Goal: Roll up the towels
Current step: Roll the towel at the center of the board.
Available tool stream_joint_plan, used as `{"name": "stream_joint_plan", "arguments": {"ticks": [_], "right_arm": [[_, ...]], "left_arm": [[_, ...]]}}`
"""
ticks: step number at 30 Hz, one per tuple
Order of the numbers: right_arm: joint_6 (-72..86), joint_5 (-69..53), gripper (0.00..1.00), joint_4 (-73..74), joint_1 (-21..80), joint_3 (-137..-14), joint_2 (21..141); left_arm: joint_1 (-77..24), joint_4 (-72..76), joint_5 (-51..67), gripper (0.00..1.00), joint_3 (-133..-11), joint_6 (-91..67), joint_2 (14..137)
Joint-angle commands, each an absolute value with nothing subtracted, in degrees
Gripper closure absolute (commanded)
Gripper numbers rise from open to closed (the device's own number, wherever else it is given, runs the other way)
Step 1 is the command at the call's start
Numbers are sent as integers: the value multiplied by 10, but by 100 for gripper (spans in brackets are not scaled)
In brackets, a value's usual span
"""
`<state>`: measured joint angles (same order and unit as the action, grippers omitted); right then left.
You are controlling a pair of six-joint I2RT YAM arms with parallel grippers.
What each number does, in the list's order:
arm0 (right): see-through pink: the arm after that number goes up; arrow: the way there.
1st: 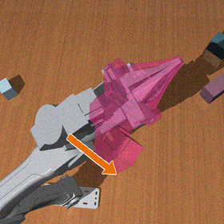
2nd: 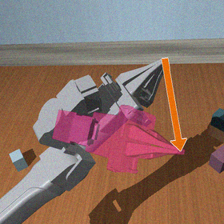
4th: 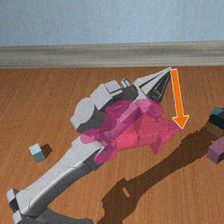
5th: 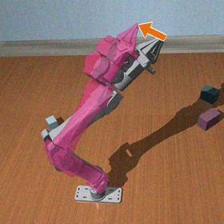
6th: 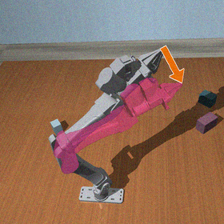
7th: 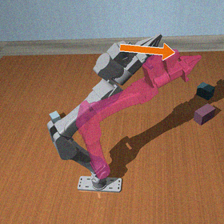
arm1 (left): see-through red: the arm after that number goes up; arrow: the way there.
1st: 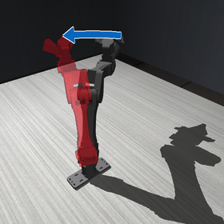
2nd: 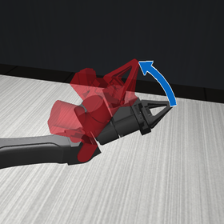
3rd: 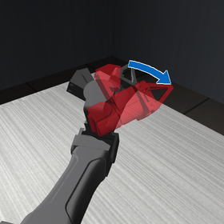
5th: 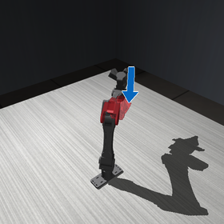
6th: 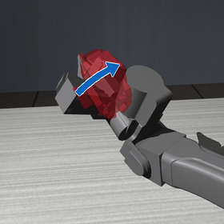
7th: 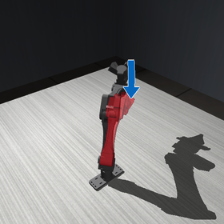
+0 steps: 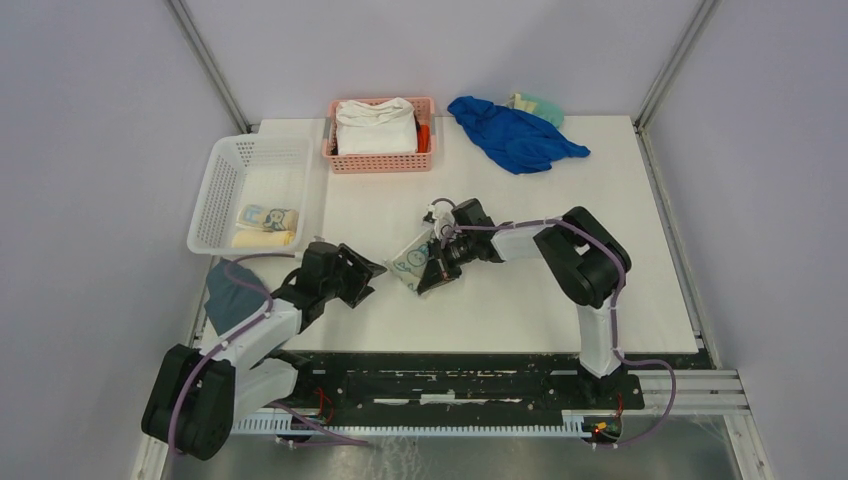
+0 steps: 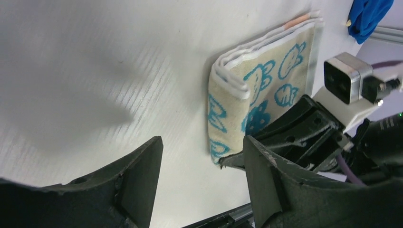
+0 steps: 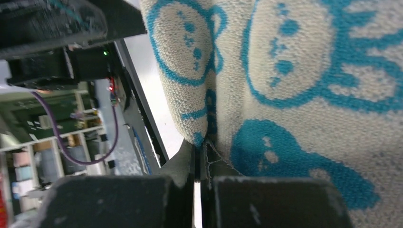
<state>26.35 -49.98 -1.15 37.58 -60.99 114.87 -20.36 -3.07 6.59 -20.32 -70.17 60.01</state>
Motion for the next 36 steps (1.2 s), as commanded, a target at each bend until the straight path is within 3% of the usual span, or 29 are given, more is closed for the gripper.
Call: {"name": "stream_joint_plan", "arguments": {"ticks": [1,24,29,36], "right_arm": [[356,-578,100,-111,344,-601,1187],[362,-562,98,-46,317,-630,1237],[315,-529,89,26,317,-651,1204],[221,-423,64,146,338,-678,1118]], "left_arm": [[-202,16,90,31,-191,-664,610],[-211,103,136,37,-297,-625,860],[-215,85,119,43,-312,-635,903],[-225,26,82,49,-340,-640,954]]}}
